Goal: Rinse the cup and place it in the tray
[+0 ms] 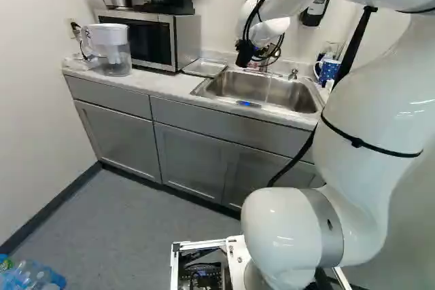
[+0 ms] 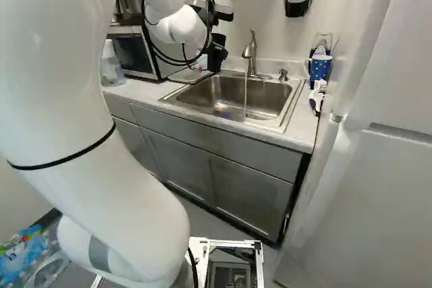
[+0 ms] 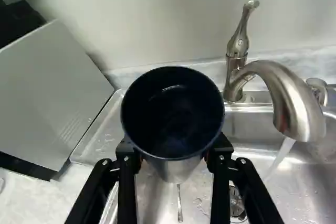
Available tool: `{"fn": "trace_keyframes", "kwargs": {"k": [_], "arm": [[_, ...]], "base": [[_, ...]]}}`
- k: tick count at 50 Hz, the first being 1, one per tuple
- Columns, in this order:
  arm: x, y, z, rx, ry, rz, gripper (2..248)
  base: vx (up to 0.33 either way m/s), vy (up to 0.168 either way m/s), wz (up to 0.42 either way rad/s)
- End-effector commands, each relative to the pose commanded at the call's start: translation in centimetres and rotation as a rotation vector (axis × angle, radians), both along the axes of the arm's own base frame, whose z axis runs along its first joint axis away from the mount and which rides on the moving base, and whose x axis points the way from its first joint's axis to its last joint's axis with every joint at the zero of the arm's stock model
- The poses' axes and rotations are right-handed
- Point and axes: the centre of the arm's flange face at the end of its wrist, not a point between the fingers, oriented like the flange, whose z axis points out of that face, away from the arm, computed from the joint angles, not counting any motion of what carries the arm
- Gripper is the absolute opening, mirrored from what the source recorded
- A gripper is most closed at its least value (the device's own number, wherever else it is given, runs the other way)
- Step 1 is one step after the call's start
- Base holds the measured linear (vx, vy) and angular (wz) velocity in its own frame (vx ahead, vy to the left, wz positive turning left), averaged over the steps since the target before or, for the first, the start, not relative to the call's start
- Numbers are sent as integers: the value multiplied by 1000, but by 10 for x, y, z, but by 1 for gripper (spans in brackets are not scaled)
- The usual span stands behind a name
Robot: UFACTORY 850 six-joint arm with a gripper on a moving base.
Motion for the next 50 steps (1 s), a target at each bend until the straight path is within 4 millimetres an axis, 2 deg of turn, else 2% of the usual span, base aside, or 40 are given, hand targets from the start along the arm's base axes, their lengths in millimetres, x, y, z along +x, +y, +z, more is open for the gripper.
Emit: {"fn": "trace_keyframes", "kwargs": {"k": [50], "arm": [[0,0,0,474,-51,-220,126]], "base": [[0,0,0]]}}
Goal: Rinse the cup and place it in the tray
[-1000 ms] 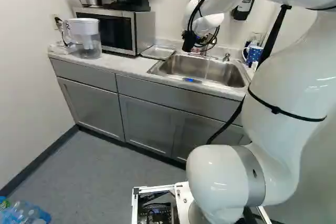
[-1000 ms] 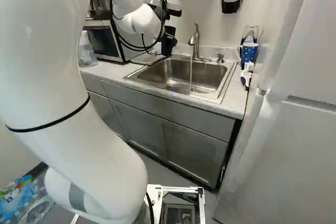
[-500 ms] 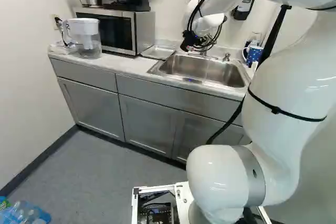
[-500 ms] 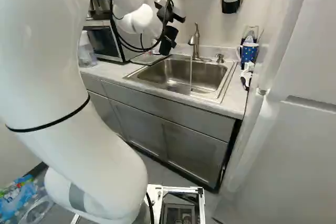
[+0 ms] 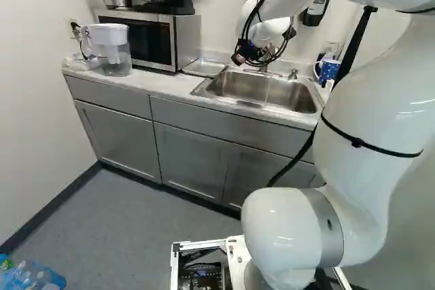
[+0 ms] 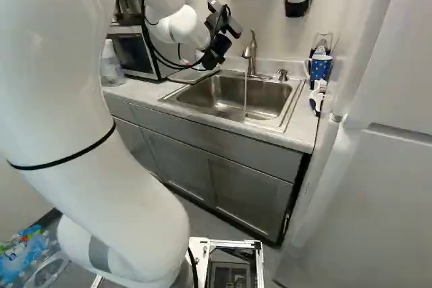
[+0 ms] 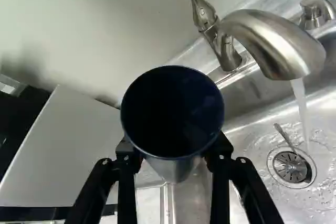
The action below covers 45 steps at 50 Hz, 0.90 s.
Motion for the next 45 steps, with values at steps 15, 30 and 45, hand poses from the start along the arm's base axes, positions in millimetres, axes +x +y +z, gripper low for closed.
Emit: {"fn": "trace_keyframes", "kwargs": {"k": [15,30,45], "arm": [[0,0,0,142,-15,-66,126],[0,0,0,285,-31,-133,126],[0,0,0,429,-46,-200,126]], "base": [[0,0,0],[0,0,0],[0,0,0]]}}
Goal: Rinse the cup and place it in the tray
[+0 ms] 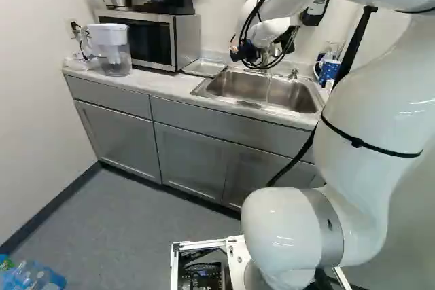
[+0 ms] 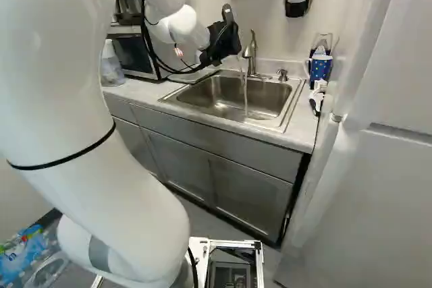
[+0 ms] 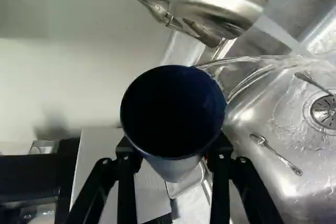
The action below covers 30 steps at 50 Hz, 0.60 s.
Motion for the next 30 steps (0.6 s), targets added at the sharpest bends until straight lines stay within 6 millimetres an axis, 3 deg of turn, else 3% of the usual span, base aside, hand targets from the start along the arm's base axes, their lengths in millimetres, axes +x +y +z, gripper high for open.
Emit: {"fn": "trace_keyframes", "kwargs": {"k": [30], "arm": [[0,0,0,283,-31,-132,126]], "base": [[0,0,0]]}}
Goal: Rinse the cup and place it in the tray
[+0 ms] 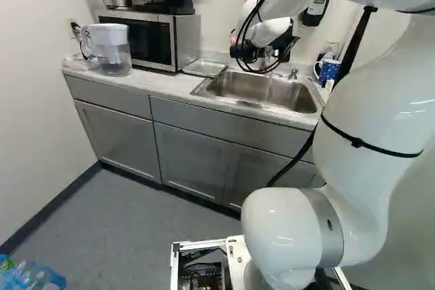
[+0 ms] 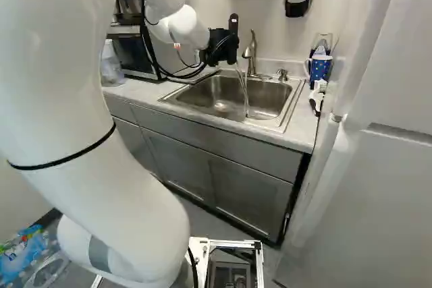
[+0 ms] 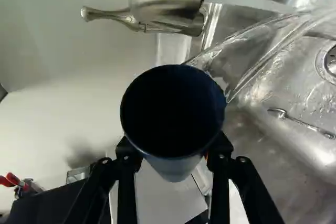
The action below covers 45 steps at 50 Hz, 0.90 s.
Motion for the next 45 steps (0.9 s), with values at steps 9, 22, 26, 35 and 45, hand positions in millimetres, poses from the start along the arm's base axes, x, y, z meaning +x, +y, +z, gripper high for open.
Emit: {"fn": "trace_keyframes", "kwargs": {"k": [9,22,26,35,45], "arm": [[0,0,0,85,-9,-40,126],[0,0,0,208,-23,-97,126],[0,0,0,246,-27,-115,126],[0,0,0,332,-36,-154,126],[0,0,0,360,-39,-168,126]], "base": [[0,0,0],[0,0,0],[0,0,0],[0,0,0],[0,0,0]]}}
